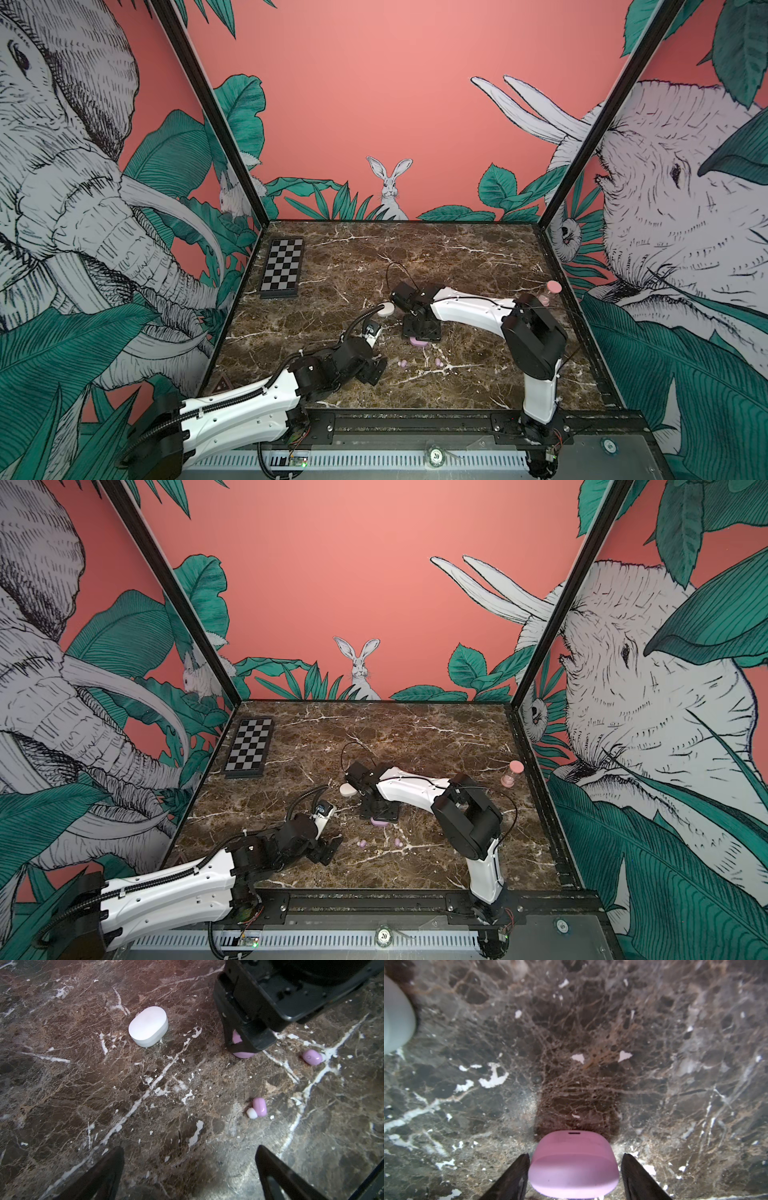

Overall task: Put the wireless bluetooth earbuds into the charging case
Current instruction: 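Close the right gripper on the pink case while the left arm advances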

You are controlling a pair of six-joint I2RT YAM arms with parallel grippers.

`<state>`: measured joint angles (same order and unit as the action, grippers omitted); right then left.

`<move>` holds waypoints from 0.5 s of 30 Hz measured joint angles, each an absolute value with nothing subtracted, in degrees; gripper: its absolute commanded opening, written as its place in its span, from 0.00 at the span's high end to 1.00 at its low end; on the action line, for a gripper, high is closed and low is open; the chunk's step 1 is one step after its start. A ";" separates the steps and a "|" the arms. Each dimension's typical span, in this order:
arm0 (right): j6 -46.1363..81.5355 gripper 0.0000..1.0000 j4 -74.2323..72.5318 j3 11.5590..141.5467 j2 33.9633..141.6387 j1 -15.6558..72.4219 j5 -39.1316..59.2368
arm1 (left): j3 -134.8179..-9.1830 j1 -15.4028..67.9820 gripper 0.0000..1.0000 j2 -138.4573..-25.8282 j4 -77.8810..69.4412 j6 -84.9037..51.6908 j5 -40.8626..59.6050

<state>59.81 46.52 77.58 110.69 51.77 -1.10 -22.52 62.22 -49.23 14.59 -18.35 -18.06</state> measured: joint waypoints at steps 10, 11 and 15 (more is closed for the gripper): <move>59.79 0.39 46.37 77.58 110.83 51.81 -1.02 | -22.52 62.24 0.01 -49.41 14.59 -18.35 -18.11; 59.79 0.39 46.35 77.58 110.83 51.81 -1.02 | -22.55 62.24 0.01 -49.43 14.59 -18.35 -18.11; 59.75 0.46 46.24 77.54 110.83 51.81 -1.02 | -22.55 62.26 0.01 -49.45 14.59 -18.33 -18.11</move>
